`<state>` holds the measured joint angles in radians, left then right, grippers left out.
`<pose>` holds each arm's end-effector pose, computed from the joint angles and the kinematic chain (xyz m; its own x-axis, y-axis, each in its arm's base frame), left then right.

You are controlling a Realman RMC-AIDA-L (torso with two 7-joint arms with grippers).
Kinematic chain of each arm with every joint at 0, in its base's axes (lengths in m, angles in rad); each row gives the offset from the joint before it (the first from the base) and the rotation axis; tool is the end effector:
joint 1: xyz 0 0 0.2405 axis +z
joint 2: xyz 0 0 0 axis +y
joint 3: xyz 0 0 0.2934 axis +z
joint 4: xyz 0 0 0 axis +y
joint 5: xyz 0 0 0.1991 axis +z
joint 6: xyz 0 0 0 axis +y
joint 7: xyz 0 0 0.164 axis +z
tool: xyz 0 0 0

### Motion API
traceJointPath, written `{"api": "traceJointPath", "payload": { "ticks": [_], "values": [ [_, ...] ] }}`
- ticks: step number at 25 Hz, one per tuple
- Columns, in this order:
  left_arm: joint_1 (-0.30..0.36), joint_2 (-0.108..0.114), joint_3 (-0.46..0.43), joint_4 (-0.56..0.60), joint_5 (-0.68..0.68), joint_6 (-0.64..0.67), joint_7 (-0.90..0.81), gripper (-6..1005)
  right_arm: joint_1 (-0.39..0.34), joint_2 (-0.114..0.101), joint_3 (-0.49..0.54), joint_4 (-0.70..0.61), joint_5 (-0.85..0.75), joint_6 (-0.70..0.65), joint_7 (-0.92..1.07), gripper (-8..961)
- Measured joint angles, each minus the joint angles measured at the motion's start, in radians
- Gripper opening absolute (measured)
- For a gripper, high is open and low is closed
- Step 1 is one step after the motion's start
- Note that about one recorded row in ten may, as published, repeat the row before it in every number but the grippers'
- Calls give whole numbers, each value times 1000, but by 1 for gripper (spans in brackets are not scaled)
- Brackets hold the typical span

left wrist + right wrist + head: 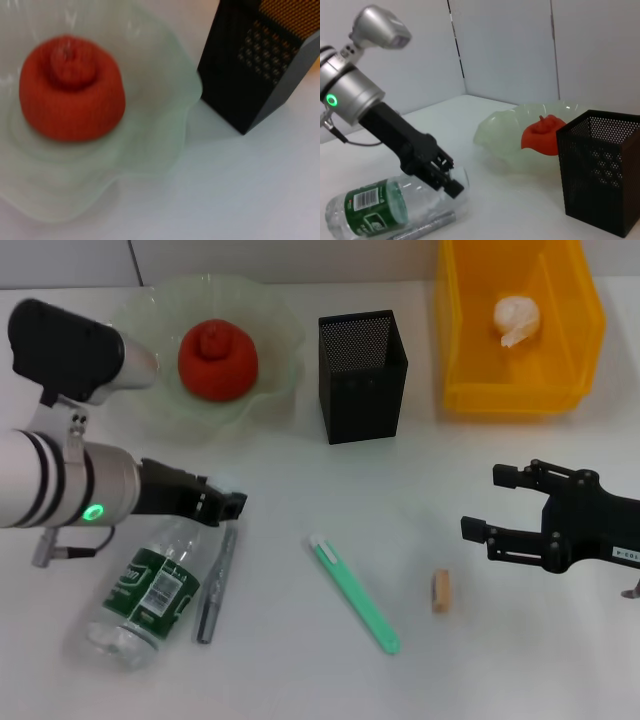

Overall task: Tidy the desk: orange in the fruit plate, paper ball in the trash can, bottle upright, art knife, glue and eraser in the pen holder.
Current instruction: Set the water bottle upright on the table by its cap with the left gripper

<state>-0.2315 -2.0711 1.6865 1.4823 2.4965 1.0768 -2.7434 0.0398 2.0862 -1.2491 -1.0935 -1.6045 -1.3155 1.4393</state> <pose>-0.2568 0.3213 -0.0697 0.6970 0.7076 0.1158 0.6570 -0.5656 -0.4984 0.3041 0.2628 -0.0337 0.8065 -0.3136 -0.5012 -0.5014 -0.8120 -0.2988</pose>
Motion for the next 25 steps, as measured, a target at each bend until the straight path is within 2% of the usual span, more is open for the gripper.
{"api": "traceJointPath", "payload": {
  "ticks": [4,7,9,16,20,21,25],
  "values": [
    [55,2,-56,116,-45,47,99,433,1,0,1,-5,0,-9,0,827],
    [108,2,-138,167,-170,70,245,433,1,0,2,-4,7,-10,1,827],
    [150,2,-210,182,-306,91,387,433,1,-1,2,-1,11,-10,1,827],
    [242,2,-303,172,-511,111,730,432,12,-1,2,1,13,-10,1,827],
    [242,2,-303,172,-511,111,730,432,20,-2,-4,1,14,-10,1,826],
    [274,2,-348,148,-642,124,858,432,21,-2,-5,1,14,-10,2,826],
    [271,2,-389,66,-744,133,953,432,22,-2,-7,1,14,-10,3,826]
  ]
}}
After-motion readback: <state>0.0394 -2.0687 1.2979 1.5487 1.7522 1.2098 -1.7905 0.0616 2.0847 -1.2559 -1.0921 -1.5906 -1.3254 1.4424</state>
